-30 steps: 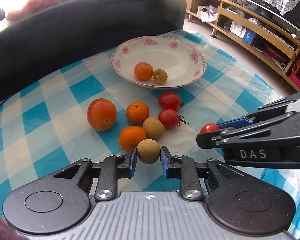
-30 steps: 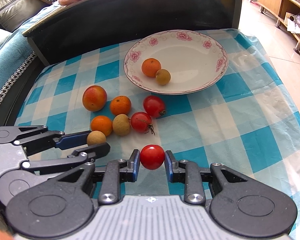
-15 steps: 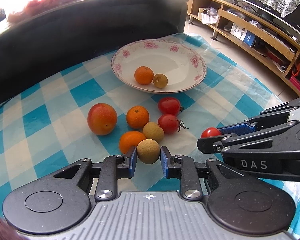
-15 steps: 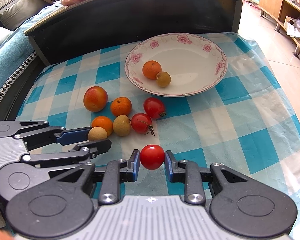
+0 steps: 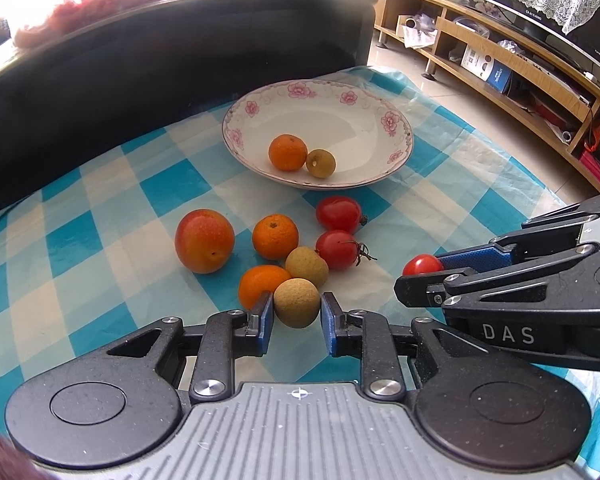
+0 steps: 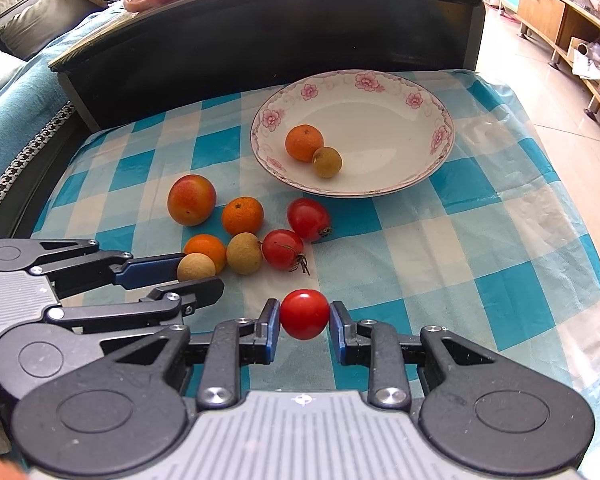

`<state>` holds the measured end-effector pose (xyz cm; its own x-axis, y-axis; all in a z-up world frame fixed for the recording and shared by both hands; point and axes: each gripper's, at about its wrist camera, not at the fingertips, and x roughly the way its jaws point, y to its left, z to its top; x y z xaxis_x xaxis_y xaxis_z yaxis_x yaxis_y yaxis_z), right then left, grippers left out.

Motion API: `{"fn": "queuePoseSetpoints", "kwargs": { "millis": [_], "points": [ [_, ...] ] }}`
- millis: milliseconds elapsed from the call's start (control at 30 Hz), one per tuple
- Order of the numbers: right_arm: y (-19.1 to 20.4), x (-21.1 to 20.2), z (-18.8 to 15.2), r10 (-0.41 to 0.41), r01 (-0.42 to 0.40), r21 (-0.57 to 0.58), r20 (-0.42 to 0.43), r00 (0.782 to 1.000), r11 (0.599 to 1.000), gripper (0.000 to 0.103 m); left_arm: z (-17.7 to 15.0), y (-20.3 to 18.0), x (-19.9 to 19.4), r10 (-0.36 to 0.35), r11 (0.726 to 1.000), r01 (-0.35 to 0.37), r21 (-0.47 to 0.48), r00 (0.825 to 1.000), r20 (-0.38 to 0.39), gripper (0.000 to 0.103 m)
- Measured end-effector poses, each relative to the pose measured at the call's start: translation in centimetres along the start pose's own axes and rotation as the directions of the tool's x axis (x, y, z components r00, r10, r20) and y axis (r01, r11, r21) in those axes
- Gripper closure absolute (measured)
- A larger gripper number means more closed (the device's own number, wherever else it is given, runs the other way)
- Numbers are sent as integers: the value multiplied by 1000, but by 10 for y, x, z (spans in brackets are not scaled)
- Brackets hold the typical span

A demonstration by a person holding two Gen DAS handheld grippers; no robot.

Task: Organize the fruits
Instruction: 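Lift the yellow fruit in the left tool while the right tool lifts the cherry tomato, then carry the yellow fruit in the left tool while the right tool carries the tomato toward the bowl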

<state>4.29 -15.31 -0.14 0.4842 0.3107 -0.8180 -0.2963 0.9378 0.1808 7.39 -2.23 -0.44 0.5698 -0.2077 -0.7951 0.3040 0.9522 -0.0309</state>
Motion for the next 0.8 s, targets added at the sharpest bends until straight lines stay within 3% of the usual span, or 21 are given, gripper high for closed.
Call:
{"fn": "queuePoseSetpoints", "kwargs": {
  "millis": [800],
  "points": [
    [-3, -5, 12, -12, 11, 10, 27, 1000, 1000, 72, 16, -2, 0, 10, 1000, -10, 20, 1000, 20, 72]
  ]
}}
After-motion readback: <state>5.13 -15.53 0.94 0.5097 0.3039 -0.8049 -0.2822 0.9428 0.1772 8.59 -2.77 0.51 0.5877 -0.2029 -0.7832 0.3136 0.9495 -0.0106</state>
